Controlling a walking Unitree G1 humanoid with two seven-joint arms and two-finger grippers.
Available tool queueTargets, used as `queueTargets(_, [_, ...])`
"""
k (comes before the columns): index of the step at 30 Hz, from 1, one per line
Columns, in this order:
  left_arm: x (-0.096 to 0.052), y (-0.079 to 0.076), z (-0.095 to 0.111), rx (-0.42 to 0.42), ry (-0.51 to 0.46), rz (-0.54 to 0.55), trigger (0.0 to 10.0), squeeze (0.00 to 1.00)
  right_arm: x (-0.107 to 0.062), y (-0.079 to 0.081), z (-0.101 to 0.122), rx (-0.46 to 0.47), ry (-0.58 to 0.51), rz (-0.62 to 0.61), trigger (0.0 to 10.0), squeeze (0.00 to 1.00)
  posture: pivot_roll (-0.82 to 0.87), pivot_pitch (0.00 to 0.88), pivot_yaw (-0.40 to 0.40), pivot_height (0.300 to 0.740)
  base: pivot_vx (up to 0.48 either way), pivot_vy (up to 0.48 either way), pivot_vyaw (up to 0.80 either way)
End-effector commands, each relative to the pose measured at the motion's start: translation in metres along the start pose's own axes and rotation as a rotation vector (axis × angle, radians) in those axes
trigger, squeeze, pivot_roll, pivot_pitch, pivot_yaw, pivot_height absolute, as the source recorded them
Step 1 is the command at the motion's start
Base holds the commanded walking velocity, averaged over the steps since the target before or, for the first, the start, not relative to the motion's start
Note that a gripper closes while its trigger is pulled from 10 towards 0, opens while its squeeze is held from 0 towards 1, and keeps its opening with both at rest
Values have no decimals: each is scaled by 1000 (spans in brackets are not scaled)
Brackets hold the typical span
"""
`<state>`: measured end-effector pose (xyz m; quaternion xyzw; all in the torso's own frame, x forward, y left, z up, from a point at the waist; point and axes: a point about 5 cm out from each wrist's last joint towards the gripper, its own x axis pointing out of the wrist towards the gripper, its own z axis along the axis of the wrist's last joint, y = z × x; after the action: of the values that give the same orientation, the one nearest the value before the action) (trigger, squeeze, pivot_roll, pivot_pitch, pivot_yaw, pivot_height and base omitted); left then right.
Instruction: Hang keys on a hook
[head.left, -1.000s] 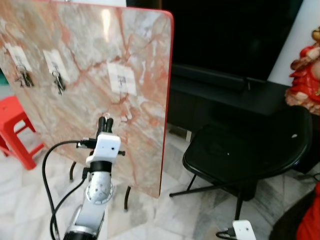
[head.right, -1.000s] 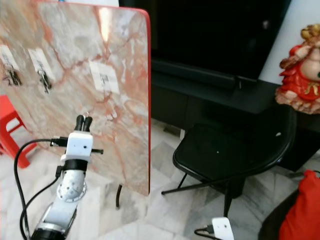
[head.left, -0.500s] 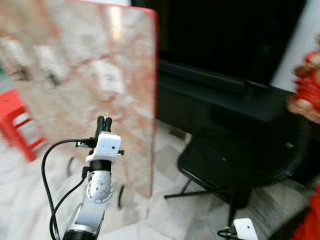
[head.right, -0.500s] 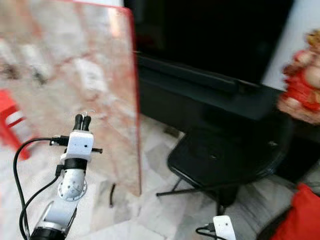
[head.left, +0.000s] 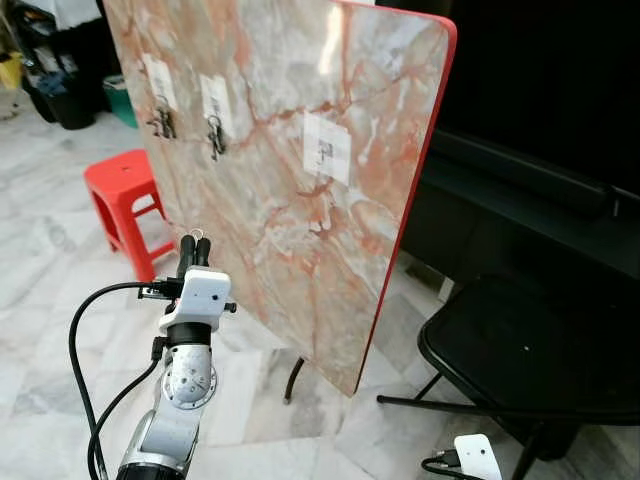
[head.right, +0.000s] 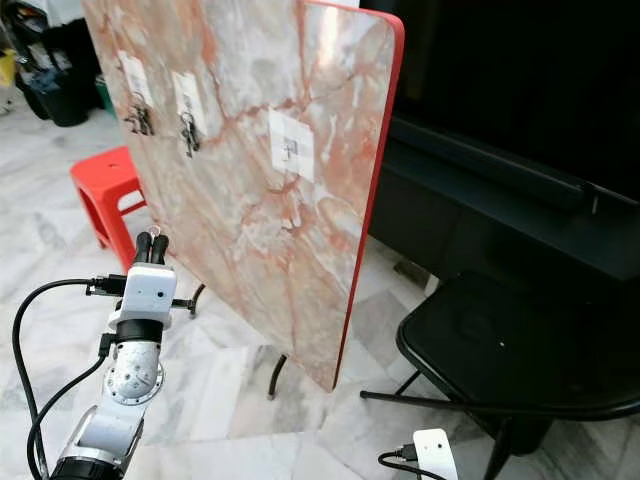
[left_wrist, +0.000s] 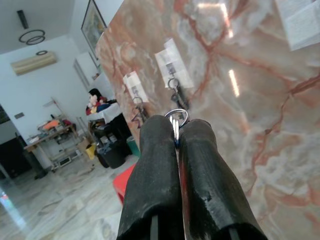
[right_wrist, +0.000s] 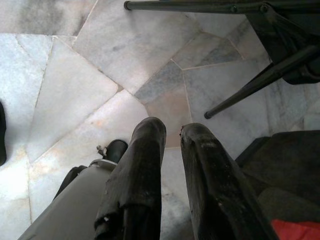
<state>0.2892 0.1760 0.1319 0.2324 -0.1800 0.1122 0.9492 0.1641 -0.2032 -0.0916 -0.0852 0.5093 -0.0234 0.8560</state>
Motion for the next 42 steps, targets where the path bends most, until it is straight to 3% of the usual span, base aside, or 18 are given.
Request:
queueTargets(1, [2, -3, 5, -9, -20, -13, 10000, 0, 0, -2, -1, 11, 4, -6, 10000, 0, -12, 0, -50, 740, 0, 0, 0])
queueTargets(10, [3, -7, 11, -66, -64, -55, 10000, 0, 0, -3, -2, -2, 5, -6, 10000, 0, -9, 0, -50, 740, 0, 0, 0])
queueTargets(22, [2, -11, 13, -69, -78, -86, 10000, 0, 0, -2, -2, 0, 6, -5, 10000, 0, -11, 0, -47, 740, 0, 0, 0])
queueTargets(34, [1, -12, 14, -86, -81, -100, 10000, 0, 0, -1, -2, 61, 0, -4, 10000, 0, -10, 0, -50, 740, 278, 0, 0])
queueTargets(42, [2, -13, 15, -87, -89, -103, 10000, 0, 0, -2, -1, 44, 0, 5, 10000, 0, -11, 0, -52, 740, 321, 0, 0])
